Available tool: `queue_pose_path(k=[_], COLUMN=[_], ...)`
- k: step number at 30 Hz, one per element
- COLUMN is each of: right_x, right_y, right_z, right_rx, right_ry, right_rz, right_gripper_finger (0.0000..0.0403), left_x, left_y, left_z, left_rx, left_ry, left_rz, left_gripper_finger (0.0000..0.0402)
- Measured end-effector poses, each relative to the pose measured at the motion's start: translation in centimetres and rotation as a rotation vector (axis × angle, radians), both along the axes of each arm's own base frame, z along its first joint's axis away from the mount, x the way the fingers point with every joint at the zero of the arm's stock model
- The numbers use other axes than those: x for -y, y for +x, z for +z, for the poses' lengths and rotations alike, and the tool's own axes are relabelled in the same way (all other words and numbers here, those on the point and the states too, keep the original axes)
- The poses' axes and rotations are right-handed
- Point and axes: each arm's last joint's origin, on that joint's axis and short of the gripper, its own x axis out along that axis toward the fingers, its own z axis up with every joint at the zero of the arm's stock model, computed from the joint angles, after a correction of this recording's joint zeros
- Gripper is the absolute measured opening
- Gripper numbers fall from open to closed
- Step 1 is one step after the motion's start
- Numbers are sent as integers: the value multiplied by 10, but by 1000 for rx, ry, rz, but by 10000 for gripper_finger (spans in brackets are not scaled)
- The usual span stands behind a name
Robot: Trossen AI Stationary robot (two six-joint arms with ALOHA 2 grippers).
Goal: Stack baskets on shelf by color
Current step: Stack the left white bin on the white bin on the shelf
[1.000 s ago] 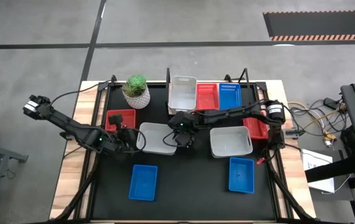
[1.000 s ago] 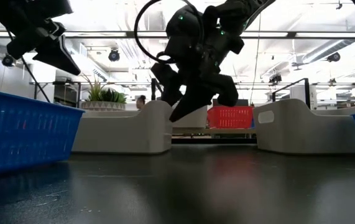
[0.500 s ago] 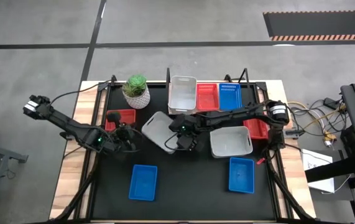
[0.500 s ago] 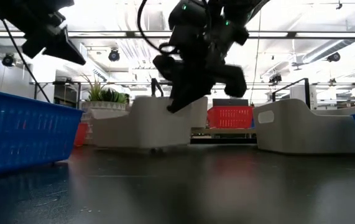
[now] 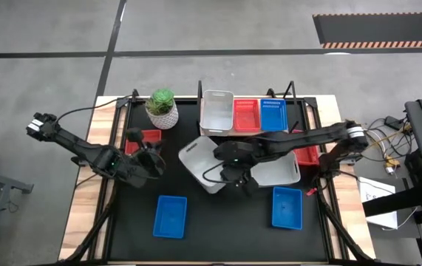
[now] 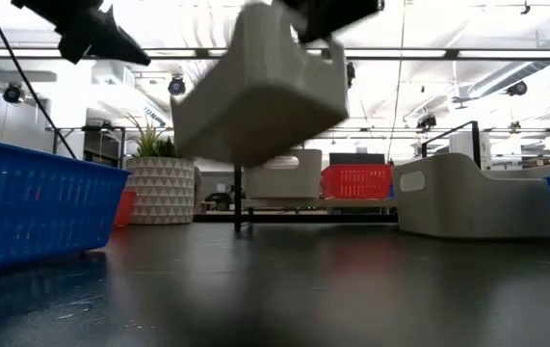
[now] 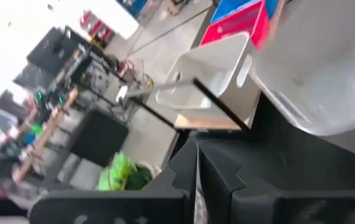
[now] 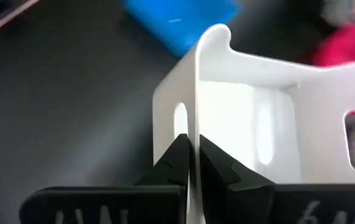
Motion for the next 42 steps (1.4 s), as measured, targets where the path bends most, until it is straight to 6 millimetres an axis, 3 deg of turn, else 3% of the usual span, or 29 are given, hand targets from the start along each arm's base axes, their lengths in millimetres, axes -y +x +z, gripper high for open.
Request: queue_pose_path(k=[5, 11, 15, 20, 25, 30, 42], right_x=[1, 44, 87, 142, 178, 187, 172], right_y=[-18, -28, -24, -12, 2, 12, 17], right_z=[49, 77, 73, 52, 24, 5, 5], right_rx=[158, 231, 198, 153, 106, 51, 51], right_ry=[-175, -280, -235, -143, -88, -83, -73], right_rz=[-272, -566, -647, -720, -742, -723, -683], right_gripper_finger=[9, 8, 8, 8, 8, 8, 8], left_x=[2, 3, 4, 2, 2, 2, 2], left_y=[5, 3, 0, -3, -4, -4, -4], left_z=[11, 10, -1, -1, 0, 0, 0], left_rx=[-63, -30, -102, -101, -92, -94, -92], left_ry=[131, 54, 36, 33, 29, 28, 26], left_rz=[-82, -160, -262, -271, -271, -272, -272], left_gripper_finger=[1, 1, 1, 1, 1, 1, 1])
